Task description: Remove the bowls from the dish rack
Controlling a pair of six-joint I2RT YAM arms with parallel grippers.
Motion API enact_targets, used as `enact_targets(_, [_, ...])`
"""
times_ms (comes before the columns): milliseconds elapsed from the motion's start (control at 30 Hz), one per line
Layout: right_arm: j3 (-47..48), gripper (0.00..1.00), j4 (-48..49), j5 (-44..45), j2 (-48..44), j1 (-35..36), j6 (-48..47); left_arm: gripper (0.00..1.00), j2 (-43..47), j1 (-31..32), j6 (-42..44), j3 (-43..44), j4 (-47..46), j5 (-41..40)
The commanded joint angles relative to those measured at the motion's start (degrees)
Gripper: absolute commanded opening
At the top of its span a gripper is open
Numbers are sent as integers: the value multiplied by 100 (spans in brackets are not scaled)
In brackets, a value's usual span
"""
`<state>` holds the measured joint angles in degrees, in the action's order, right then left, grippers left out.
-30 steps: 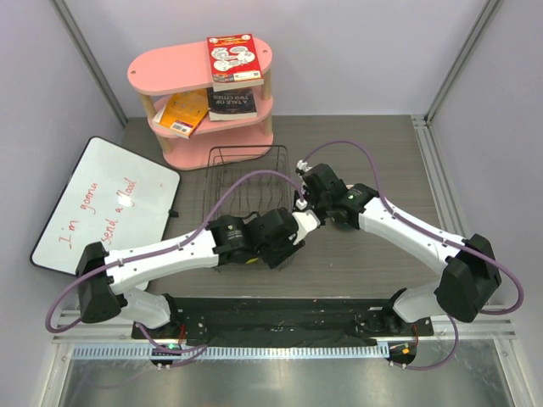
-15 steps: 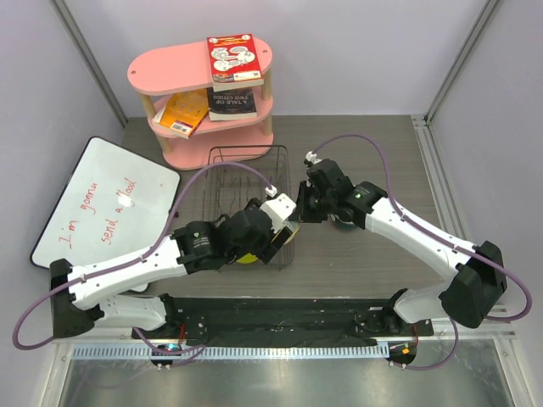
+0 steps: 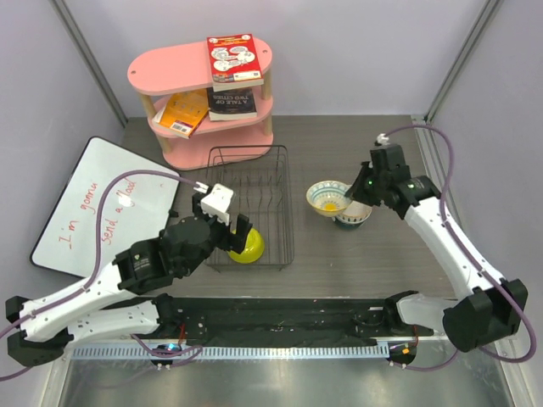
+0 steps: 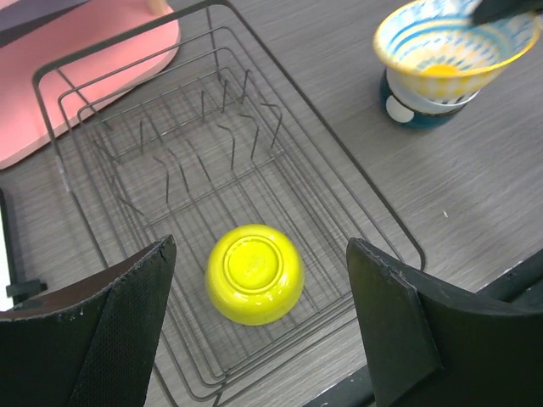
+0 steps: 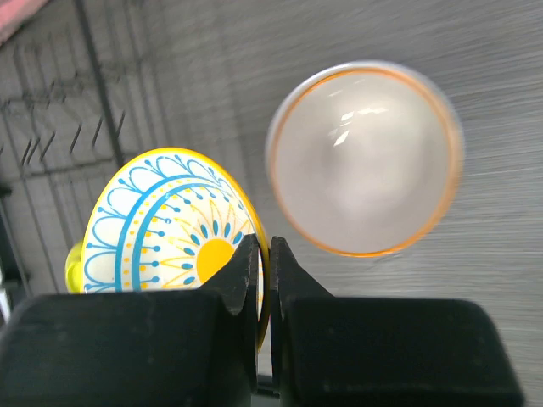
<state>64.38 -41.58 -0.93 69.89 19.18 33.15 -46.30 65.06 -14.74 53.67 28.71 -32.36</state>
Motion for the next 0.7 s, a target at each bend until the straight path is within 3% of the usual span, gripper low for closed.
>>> enact_targets(0, [75,1,-8,513,-520,-501,-273,81,-10,-37,-353,-181,-173,-288])
enact_targets(433, [-1049,1,502,1885,-933,-652,-177,82,-371,-46,-372,-199,-260,-183])
enact_targets(667, [-1454,1,862,1983,-1039,-687,-133,82,-344,-55,-398,-252,-243,-183])
